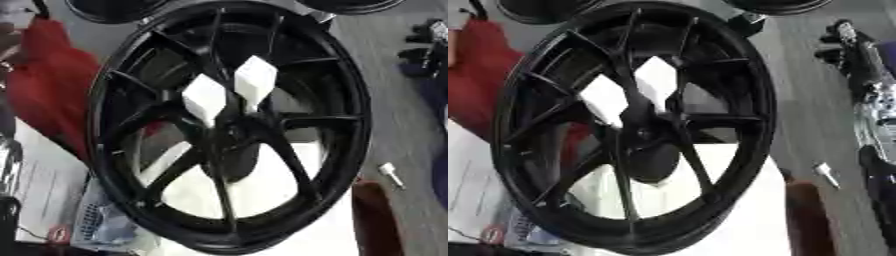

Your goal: Pull the pin out of the wheel hub.

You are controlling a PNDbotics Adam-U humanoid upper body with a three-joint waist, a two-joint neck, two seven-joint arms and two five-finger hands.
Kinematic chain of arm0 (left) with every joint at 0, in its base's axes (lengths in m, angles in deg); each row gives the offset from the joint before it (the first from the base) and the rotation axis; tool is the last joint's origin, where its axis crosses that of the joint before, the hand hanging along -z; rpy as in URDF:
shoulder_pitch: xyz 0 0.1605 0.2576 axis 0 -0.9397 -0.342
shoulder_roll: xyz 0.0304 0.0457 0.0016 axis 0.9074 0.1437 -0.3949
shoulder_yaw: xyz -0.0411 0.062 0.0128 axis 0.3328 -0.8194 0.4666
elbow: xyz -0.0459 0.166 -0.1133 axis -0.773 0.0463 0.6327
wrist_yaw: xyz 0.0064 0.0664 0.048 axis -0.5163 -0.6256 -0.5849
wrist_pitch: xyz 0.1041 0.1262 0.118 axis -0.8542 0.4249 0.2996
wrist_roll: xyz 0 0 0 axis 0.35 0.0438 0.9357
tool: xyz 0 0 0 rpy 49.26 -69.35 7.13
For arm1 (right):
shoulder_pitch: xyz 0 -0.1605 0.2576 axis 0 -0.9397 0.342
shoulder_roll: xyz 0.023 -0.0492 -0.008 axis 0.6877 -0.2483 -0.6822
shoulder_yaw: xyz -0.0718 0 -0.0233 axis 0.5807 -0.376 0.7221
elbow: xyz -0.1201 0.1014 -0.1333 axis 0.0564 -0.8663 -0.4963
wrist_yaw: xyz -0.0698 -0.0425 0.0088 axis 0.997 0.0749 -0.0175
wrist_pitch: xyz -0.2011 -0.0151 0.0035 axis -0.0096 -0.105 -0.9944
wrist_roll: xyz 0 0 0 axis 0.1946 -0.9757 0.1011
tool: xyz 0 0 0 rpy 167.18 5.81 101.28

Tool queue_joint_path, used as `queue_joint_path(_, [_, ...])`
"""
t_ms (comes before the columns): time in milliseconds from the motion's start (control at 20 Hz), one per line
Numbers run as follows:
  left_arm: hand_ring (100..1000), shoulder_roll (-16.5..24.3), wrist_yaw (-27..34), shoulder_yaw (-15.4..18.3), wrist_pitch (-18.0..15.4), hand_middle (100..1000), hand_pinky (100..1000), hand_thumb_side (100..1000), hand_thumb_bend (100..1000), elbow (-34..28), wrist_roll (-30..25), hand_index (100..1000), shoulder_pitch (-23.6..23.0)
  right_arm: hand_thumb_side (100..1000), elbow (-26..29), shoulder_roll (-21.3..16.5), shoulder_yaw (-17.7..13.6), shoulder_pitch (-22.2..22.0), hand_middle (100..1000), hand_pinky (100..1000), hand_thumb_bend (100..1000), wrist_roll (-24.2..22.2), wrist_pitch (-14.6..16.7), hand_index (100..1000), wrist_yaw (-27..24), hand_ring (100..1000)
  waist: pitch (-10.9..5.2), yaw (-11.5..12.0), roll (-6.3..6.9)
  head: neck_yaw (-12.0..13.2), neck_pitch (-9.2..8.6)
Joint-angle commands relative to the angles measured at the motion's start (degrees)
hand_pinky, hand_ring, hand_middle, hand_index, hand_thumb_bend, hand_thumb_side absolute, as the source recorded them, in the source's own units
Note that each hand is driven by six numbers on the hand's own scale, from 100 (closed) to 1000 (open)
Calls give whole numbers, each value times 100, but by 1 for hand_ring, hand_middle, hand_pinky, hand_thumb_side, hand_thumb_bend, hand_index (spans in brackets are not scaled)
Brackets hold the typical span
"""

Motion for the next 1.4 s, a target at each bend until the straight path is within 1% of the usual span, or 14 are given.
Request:
queue_joint_path(50, [791, 51, -15, -16, 1, 715, 794, 665, 439, -68, -60, 834, 78, 862, 148, -81, 2, 62, 735, 862, 100, -7, 9, 813, -3, 684, -134, -12, -15, 20, -63])
queue_joint_path(550, [793, 55, -15, -21, 11, 718, 796, 667, 437, -48, -78, 834, 64, 843, 182, -134, 13, 149, 737, 863, 100, -21, 33, 814, 53, 686, -138, -11, -22, 8, -84])
queue_joint_path(800, [793, 65, -11, -13, 10, 717, 796, 667, 437, -39, -71, 833, 42, 813, 223, -277, 116, 342, 739, 865, 100, -130, 54, 816, 183, 690, -153, -5, -36, 5, -72])
queue_joint_path(850, [793, 70, -7, -12, 10, 717, 796, 667, 436, -38, -69, 833, 36, 789, 229, -336, 170, 429, 740, 865, 100, -185, 62, 817, 233, 692, -160, -3, -41, 3, -63])
queue_joint_path(900, [793, 76, -4, -12, 10, 717, 796, 667, 437, -37, -69, 833, 30, 786, 229, -400, 234, 525, 740, 865, 100, -257, 72, 817, 292, 693, -165, -3, -45, 3, -56])
queue_joint_path(1000, [794, 92, -3, -16, 15, 717, 796, 667, 436, -30, -75, 833, 12, 731, 237, -562, 409, 784, 741, 867, 100, -470, 125, 819, 453, 699, -182, 1, -57, -2, -35])
queue_joint_path(1200, [794, 128, 1, -10, 22, 717, 796, 667, 435, -20, -71, 833, -24, 678, 125, -905, 840, 1415, 742, 868, 100, -1086, 303, 821, 831, 709, -215, 5, -90, -29, -3])
queue_joint_path(1250, [794, 138, 4, -12, 24, 718, 796, 667, 435, -18, -74, 833, -30, 655, 74, -986, 956, 1591, 742, 869, 100, -1254, 364, 822, 926, 713, -223, 7, -97, -34, 3])
queue_joint_path(1400, [795, 161, 2, -17, 32, 718, 796, 667, 434, -14, -88, 833, -39, 623, -115, -1183, 1292, 2061, 743, 870, 100, -1697, 576, 824, 1232, 724, -241, 21, -115, -49, 11])
